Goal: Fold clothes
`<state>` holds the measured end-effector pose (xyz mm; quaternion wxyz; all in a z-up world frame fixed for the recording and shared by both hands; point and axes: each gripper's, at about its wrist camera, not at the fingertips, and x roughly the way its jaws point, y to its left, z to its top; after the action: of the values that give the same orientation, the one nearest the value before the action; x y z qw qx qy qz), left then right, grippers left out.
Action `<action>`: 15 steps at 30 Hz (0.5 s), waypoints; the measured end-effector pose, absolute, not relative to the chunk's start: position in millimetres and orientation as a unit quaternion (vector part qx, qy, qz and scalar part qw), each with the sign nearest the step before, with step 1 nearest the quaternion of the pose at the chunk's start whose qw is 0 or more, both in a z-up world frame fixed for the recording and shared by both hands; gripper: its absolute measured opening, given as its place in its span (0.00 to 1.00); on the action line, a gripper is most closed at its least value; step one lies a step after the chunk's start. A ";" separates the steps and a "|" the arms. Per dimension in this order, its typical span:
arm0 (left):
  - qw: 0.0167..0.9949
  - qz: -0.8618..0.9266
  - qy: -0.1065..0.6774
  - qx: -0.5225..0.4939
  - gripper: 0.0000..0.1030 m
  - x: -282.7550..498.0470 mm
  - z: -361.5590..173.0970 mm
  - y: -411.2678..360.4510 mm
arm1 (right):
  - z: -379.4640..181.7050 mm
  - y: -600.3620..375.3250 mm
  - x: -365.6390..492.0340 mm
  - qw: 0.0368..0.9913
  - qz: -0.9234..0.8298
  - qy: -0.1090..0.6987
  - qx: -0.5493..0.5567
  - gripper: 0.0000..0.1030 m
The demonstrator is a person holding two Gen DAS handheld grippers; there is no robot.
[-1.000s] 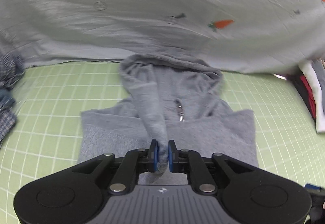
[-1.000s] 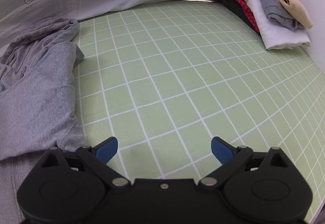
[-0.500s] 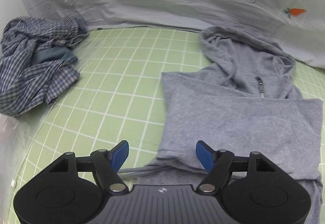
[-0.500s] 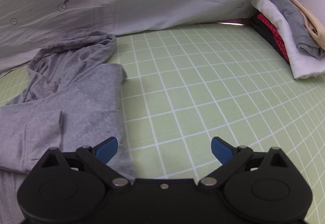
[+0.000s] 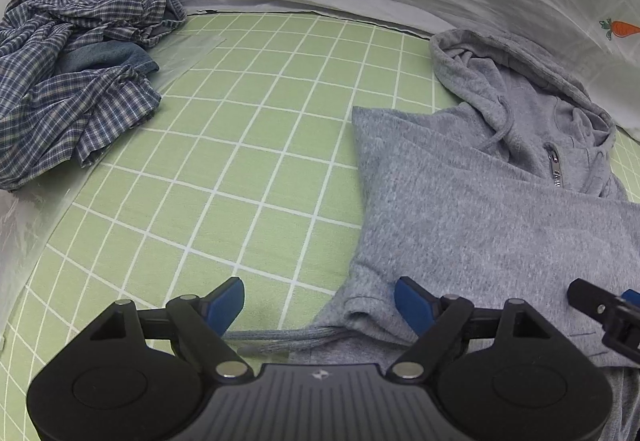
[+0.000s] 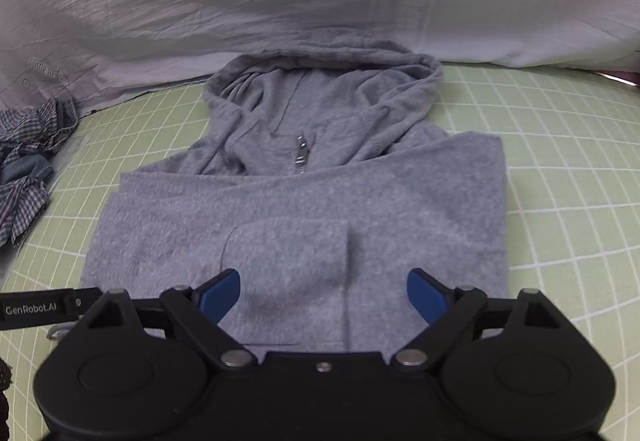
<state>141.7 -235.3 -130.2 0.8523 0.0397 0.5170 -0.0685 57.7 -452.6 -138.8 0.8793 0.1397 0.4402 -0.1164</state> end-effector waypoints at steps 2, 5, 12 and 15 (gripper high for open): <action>0.852 -0.070 0.518 0.036 0.83 142.2 -131.0 -233.8 | -144.1 -448.3 60.3 0.876 -0.110 0.448 0.138 0.80; 0.853 -0.073 0.515 0.036 0.84 142.0 -131.6 -232.6 | -143.8 -444.5 59.7 0.878 -0.095 0.451 0.127 0.54; 0.861 -0.074 0.501 0.049 0.84 135.8 -120.5 -238.8 | -125.3 -449.8 47.5 0.894 -0.072 0.427 0.115 0.14; 0.866 -0.078 0.491 0.052 0.84 132.2 -112.1 -243.2 | -107.9 -453.1 36.0 0.906 -0.074 0.404 0.103 0.13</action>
<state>132.2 -243.2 -112.1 0.8662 0.0525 0.4908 -0.0780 36.0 -453.1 -107.9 0.9061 0.1026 0.4037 -0.0744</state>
